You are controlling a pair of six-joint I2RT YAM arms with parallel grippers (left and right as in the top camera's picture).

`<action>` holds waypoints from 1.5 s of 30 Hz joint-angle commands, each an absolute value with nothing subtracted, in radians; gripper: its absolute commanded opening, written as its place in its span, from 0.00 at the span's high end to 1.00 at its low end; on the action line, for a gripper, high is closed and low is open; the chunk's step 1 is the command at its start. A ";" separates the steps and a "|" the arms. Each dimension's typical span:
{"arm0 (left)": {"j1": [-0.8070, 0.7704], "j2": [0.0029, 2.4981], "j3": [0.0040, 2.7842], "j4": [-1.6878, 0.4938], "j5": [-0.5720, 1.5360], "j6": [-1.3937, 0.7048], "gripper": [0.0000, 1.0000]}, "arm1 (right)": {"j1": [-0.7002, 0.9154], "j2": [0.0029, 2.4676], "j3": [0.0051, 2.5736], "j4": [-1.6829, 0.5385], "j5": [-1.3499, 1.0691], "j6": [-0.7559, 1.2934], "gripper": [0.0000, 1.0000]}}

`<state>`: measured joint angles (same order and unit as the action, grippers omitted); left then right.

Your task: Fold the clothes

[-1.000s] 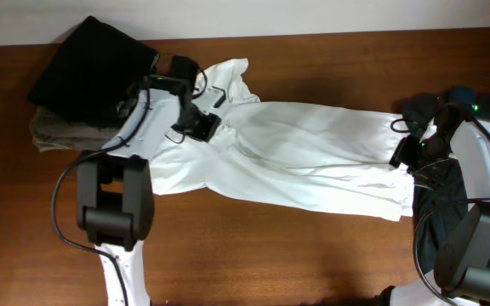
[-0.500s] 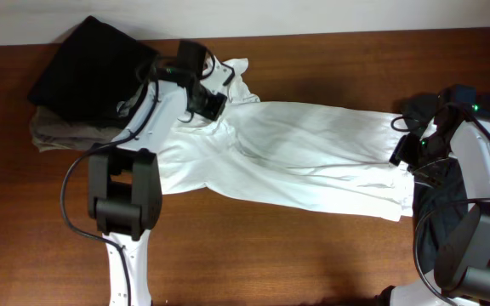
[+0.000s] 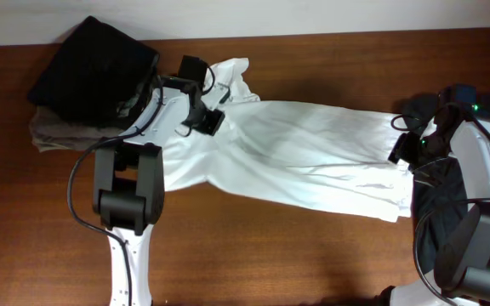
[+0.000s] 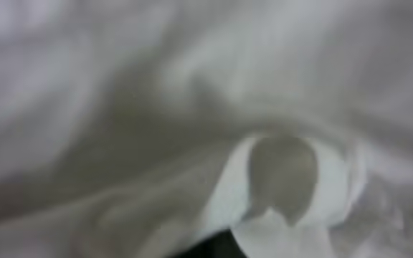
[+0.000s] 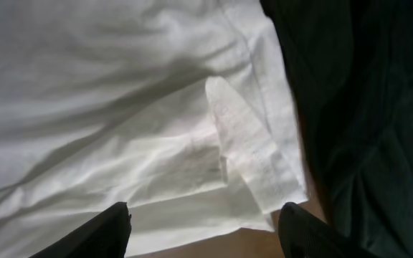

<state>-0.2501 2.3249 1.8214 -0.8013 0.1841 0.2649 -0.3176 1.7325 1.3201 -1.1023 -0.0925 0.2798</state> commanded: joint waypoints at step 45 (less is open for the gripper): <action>-0.130 2.343 2.125 -1.560 0.059 0.179 0.78 | -0.381 1.920 1.325 -1.102 -0.314 -0.015 0.56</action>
<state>-0.1524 2.3417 2.1071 -1.5440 0.0624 0.2077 -0.3939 1.9095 1.3205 -1.0924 -0.2764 -0.0025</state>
